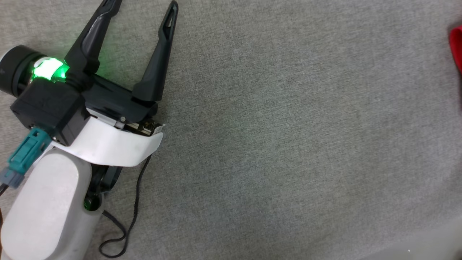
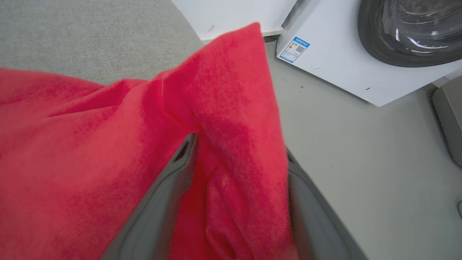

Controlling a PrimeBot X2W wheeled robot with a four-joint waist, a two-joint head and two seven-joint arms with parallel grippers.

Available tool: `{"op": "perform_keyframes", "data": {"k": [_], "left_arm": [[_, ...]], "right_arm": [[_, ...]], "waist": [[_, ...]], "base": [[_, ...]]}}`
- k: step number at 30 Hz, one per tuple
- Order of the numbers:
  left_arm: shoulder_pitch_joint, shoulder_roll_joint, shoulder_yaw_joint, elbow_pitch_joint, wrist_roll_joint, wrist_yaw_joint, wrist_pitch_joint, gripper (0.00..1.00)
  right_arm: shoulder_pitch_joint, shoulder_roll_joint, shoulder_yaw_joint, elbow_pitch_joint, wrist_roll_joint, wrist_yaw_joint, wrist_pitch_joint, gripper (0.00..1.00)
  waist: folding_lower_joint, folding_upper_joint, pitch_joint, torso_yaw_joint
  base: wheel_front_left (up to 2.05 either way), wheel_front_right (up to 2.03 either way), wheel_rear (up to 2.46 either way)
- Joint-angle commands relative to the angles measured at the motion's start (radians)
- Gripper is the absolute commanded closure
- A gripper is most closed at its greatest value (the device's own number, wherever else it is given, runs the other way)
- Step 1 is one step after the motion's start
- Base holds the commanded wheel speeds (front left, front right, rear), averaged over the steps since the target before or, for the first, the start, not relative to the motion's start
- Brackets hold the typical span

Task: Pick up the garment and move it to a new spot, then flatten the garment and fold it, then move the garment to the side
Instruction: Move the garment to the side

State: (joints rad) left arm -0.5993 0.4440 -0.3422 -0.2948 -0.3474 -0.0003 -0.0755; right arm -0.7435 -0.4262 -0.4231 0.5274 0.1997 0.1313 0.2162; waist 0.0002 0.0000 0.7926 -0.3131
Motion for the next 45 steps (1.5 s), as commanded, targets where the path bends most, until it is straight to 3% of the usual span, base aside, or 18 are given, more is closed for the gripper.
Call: {"op": "perform_keyframes", "data": {"k": [1, 8, 14, 18, 24, 34, 45], "left_arm": [[0.01, 0.007, 0.002, 0.017, 0.001, 0.0, -0.007, 0.0], [0.079, -0.028, -0.001, 0.078, -0.029, 0.02, -0.062, 0.0], [0.173, -0.065, 0.001, 0.153, -0.069, 0.044, -0.111, 0.0], [0.242, -0.091, 0.004, 0.201, -0.1, 0.059, -0.134, 0.0], [0.353, -0.122, 0.025, 0.255, -0.149, 0.089, -0.154, 0.0], [0.51, -0.121, 0.074, 0.308, -0.192, 0.132, -0.171, 0.0], [0.636, -0.088, 0.081, 0.336, -0.202, 0.162, -0.151, 0.0]], "right_arm": [[-0.014, -0.006, -0.008, 0.006, -0.009, -0.001, -0.019, 0.0], [0.014, -0.013, -0.004, 0.067, -0.052, -0.001, -0.201, 0.0], [0.117, -0.017, 0.084, 0.052, -0.024, -0.001, -0.279, 0.0], [0.213, 0.013, 0.144, 0.015, 0.0, -0.001, -0.31, 0.0], [0.365, 0.093, 0.214, -0.089, 0.022, -0.001, -0.301, 0.0], [0.565, 0.249, 0.342, -0.297, 0.0, -0.001, -0.229, 0.0], [0.803, 0.326, 0.384, -0.574, -0.039, -0.001, -0.164, 0.0]], "waist": [[-0.0002, 0.0, -0.011, 0.003], [-0.0002, 0.0, -0.152, 0.022], [-0.0002, 0.0, -0.311, 0.063], [-0.0002, 0.0, -0.418, 0.105], [-0.0002, 0.0, -0.549, 0.183], [-0.0002, 0.0, -0.708, 0.289], [-0.0002, 0.0, -0.819, 0.301]], "base": [[0.0, 0.0, 0.0], [0.0, 0.0, 0.0], [0.0, 0.0, 0.0], [0.0, 0.0, 0.0], [0.0, 0.0, 0.0], [0.0, 0.0, 0.0], [0.0, 0.0, 0.0]]}}
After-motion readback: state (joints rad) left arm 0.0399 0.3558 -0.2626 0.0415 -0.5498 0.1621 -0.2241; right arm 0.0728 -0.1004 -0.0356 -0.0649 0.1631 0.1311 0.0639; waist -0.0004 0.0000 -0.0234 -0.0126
